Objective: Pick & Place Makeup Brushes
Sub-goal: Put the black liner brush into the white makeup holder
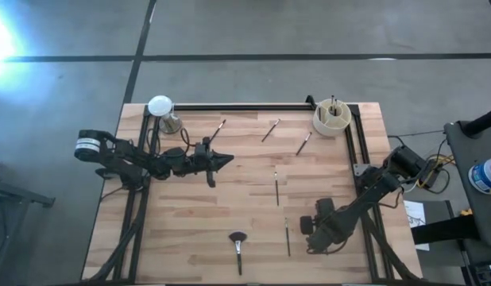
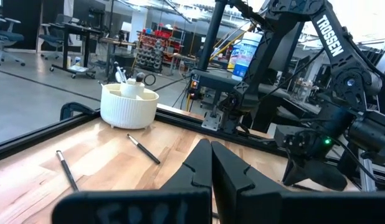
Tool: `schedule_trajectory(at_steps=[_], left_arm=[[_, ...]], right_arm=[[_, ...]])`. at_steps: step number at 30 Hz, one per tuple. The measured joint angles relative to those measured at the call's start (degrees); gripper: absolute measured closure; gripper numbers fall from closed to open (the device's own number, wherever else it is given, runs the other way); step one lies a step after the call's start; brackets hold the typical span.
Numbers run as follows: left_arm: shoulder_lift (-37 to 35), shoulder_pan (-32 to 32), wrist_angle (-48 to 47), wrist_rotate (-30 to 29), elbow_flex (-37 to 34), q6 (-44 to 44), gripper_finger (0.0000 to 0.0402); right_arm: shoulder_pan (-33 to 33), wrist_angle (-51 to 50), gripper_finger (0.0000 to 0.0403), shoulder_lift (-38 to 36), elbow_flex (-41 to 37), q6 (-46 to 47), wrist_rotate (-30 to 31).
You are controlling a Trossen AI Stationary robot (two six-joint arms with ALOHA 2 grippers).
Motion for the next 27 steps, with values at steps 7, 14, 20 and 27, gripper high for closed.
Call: schedule_trajectory(at_steps=[7, 14, 20, 27], left_arm=[[0.0, 0.0, 0.0, 0.0, 0.0, -0.1, 0.0402], [0.0, 0.0, 0.1, 0.0, 0.0, -0.1, 0.0402], [0.0, 0.0, 0.2, 0.0, 0.0, -0.1, 0.0402], [0.0, 0.0, 0.3, 0.0, 0.0, -0.1, 0.0402]], right_arm=[[0.0, 1.6, 0.0382, -0.7, 1.6, -3.5, 3.5], [-0.1, -0.7, 0.0389, -2.1, 3.6, -7.5, 9.8], [-0.4, -1.1, 0.0389, -4.0, 5.1, -11.2, 18.5], [-2.5, -3.4, 0.0389, -6.4, 6.7, -18.1, 30.5]])
